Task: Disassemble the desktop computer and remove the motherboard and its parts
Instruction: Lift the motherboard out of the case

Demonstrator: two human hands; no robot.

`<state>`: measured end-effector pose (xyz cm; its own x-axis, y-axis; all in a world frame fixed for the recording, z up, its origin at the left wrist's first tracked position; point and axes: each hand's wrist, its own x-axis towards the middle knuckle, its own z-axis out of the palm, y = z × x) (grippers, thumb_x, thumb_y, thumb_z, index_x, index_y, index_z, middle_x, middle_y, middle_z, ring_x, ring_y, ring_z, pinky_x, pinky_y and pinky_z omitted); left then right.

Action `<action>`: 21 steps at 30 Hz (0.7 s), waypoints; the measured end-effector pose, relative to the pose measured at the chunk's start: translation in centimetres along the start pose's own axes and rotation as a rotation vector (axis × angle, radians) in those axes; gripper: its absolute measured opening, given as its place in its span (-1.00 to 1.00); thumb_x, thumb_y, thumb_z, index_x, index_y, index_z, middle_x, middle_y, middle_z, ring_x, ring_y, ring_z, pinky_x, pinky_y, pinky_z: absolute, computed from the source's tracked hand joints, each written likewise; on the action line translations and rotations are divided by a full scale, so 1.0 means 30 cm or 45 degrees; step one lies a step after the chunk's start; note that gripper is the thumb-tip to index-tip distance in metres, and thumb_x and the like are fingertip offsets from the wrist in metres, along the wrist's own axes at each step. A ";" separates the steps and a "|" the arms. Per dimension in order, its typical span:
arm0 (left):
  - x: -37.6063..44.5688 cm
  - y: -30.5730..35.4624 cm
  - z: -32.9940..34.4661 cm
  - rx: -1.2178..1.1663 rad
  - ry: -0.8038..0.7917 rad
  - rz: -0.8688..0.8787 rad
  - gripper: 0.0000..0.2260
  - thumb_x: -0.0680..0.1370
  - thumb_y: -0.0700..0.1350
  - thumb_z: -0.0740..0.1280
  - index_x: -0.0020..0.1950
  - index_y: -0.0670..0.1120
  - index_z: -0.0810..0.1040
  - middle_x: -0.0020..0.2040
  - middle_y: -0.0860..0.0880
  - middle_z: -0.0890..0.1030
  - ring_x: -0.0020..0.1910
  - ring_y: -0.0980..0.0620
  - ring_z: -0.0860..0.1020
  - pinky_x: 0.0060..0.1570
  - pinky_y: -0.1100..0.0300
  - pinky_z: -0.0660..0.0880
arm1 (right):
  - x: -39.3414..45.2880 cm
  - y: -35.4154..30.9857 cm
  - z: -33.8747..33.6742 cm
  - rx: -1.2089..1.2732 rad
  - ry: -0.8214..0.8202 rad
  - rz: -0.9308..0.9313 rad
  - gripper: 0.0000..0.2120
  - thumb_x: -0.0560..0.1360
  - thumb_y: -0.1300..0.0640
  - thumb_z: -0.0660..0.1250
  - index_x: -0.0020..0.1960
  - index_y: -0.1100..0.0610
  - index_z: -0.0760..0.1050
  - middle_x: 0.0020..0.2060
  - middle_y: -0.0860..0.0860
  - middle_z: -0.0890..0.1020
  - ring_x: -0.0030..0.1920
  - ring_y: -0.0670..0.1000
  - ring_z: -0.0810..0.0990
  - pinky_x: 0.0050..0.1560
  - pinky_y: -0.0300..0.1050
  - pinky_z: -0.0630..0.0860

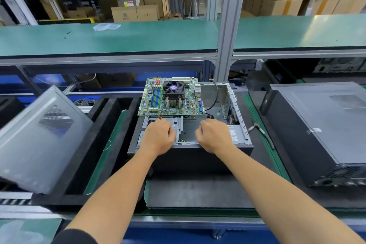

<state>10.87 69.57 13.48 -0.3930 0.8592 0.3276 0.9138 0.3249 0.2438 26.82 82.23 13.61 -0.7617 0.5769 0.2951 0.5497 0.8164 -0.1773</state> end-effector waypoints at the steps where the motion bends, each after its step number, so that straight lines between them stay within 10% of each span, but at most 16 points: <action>1: 0.008 -0.003 0.003 0.000 0.000 -0.004 -0.75 0.55 -0.13 0.22 -0.32 -0.14 0.36 -0.36 -0.05 0.40 -0.32 -0.04 0.37 -0.32 0.09 0.26 | 0.010 0.004 0.003 0.000 -0.001 0.001 -0.77 0.53 0.08 0.16 -0.27 0.14 0.32 -0.35 0.00 0.40 -0.30 0.04 0.36 -0.32 -0.11 0.20; 21: 0.245 -0.108 0.070 0.011 0.019 -0.002 -0.76 0.56 -0.14 0.23 -0.31 -0.15 0.38 -0.35 -0.04 0.41 -0.31 -0.04 0.37 -0.31 0.13 0.21 | 0.265 0.072 0.099 -0.020 -0.003 0.025 -0.83 0.51 0.06 0.14 -0.20 0.12 0.31 -0.25 0.01 0.43 -0.23 0.04 0.38 -0.31 -0.09 0.24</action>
<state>5.23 75.64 13.18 -0.3959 0.8528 0.3406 0.9139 0.3298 0.2366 20.95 88.65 12.80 -0.7513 0.5931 0.2894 0.5699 0.8042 -0.1686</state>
